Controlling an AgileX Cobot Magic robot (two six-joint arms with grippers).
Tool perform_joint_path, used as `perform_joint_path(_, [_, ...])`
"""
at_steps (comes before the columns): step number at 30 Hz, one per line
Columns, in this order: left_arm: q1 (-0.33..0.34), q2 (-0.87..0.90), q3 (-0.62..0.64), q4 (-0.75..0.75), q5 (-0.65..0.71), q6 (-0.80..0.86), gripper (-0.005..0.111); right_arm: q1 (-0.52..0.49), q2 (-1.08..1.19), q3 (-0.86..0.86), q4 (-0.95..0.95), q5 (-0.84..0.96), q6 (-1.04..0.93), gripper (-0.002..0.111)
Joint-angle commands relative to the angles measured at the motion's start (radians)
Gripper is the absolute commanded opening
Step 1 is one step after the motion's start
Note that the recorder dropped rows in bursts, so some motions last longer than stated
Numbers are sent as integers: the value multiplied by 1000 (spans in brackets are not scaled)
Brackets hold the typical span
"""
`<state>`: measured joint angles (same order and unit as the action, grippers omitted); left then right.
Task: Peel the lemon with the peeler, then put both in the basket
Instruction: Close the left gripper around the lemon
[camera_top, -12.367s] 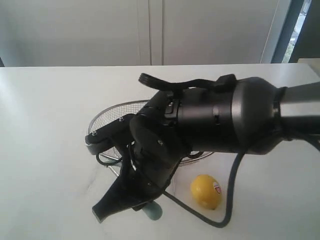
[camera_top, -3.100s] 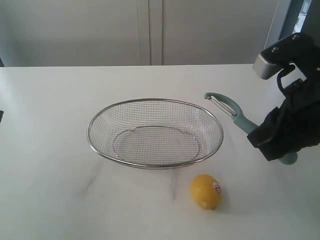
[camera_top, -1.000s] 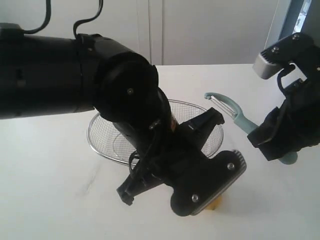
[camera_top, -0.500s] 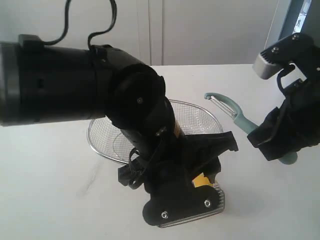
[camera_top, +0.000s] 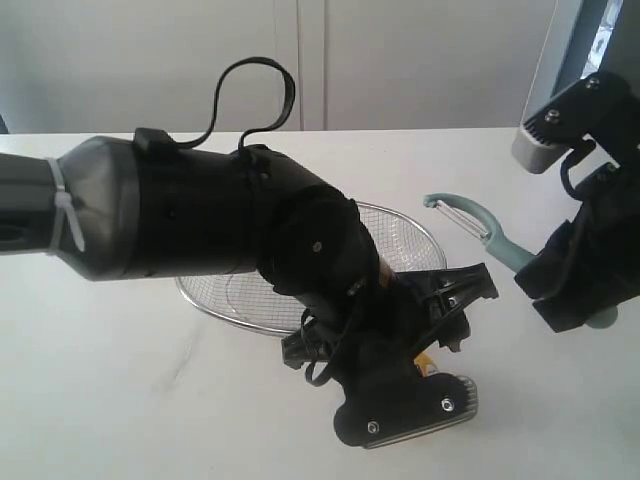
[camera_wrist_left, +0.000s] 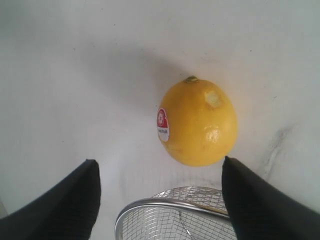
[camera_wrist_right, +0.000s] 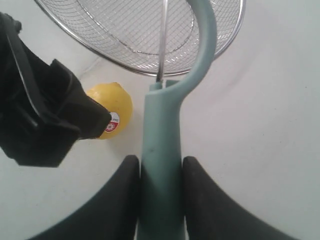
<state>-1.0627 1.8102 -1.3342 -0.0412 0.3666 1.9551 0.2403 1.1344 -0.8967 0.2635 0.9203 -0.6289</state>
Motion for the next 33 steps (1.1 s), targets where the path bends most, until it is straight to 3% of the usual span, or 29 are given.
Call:
perform_joint_path(1, [-6,-5,-5,-11,26,-40,74,-4,-7,-8,-6,-2,8,0])
perform_joint_path(21, [-4,-5,-5,-11,56,-55,74,-4,-7,-8,113,-139,6,0])
perform_joint_path(27, [-4,-5,-5,-11,50,-53,74,-4,-16,-8,14,-73,194,0])
perform_joint_path(33, [-4,17,-5,-11,2,-48,74,-4,-91,-8,-59,-52,211,0])
